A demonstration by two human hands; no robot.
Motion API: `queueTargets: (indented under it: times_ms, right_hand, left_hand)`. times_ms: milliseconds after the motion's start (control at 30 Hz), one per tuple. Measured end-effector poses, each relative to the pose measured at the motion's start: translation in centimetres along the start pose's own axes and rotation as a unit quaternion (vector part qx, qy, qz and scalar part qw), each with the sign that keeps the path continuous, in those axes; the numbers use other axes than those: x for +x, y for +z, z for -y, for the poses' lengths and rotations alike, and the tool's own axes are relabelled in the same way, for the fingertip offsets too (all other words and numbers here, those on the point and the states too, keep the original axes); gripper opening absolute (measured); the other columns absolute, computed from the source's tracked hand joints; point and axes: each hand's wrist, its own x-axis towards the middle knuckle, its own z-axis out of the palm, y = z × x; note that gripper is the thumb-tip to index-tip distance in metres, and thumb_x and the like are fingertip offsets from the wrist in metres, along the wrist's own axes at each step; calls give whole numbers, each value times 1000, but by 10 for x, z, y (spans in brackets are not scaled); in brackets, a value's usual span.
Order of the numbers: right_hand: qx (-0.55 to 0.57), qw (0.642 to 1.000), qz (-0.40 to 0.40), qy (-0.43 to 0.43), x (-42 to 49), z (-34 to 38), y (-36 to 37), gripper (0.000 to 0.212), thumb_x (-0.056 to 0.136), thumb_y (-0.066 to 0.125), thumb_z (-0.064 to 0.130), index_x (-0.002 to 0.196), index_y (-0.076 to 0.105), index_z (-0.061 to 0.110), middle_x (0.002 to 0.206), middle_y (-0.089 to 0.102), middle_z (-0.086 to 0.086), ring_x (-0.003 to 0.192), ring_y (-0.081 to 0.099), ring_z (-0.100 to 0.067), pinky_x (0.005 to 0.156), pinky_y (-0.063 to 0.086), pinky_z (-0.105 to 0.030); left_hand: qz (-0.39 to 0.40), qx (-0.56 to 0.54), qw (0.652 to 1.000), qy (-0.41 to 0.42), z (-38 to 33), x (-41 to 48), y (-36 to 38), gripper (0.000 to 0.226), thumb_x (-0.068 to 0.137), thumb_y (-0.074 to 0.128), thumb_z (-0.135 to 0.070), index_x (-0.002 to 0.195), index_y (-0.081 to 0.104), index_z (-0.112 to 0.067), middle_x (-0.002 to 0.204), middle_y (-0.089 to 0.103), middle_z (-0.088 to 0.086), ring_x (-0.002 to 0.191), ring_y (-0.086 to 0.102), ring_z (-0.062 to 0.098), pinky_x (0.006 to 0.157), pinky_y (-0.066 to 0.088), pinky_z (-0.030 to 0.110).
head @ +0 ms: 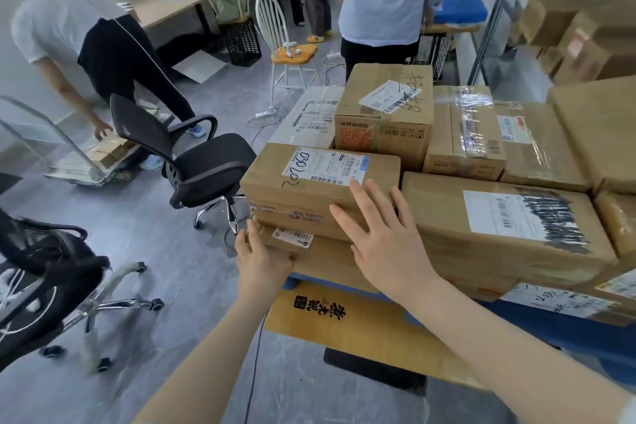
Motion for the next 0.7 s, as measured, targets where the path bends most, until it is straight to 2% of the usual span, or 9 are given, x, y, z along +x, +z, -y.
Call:
queueTargets:
  times_ms: [100,200,300,367,467,533,633,700]
  right_hand:
    - [7,1000,20,-3,0,-2,-3,73,75,72,18,141,42,22,152,28,-20,139,27,-38,112,20,-59]
    - [22,1000,19,4,2,-7,-10,72,76,71,19,142,42,23,152,30,-19,139,29,-36,110,23,-59]
    - [49,998,8,25,1,-16,-17,66,82,65,26,142,40,24,152,29,-17,139,29,-34,110,25,-58]
    - [59,997,1,54,-1,-25,-22,60,86,59,33,142,39,24,152,29,-15,139,29,-34,111,24,-56]
    - [61,992,13,111,-6,-39,-28,58,90,48,45,143,36,26,154,27,-14,140,27,-34,112,23,-55]
    - [61,986,33,154,-10,-44,-29,60,90,42,52,144,34,28,154,27,-14,140,27,-35,112,22,-55]
    - [60,977,73,190,-16,-47,-26,65,90,38,58,147,28,29,151,32,-14,137,31,-35,112,22,-54]
    - [50,977,95,185,-19,-47,-23,70,90,38,59,150,20,29,146,40,-14,135,35,-35,111,23,-54]
  left_hand:
    - [0,8,1000,-4,-4,3,1,109,71,75,-25,150,0,-26,154,8,8,139,19,32,106,35,51]
    - [-6,7,1000,22,-7,4,2,105,72,73,-20,150,3,-20,153,13,12,138,19,32,107,34,50]
    - [7,-13,1000,-16,-9,3,-5,103,75,68,-22,151,-2,-19,157,4,7,142,13,29,111,27,48]
    - [-9,-20,1000,-19,-15,6,-17,93,82,62,-27,151,0,-21,159,1,3,145,9,24,113,23,49]
    - [-105,-57,990,79,-41,11,-40,69,91,46,-23,150,11,-22,159,8,2,145,9,19,116,18,47]
    - [-144,-45,976,158,-68,12,-51,63,88,37,-22,148,19,-26,158,14,0,145,11,16,117,12,43]
    - [-115,61,959,251,-102,10,-51,55,90,29,-33,144,25,-40,157,19,-5,146,7,16,117,-1,41]
    - [-83,149,947,272,-110,10,-45,51,93,24,-44,144,27,-43,157,21,-4,146,5,18,117,-4,46]
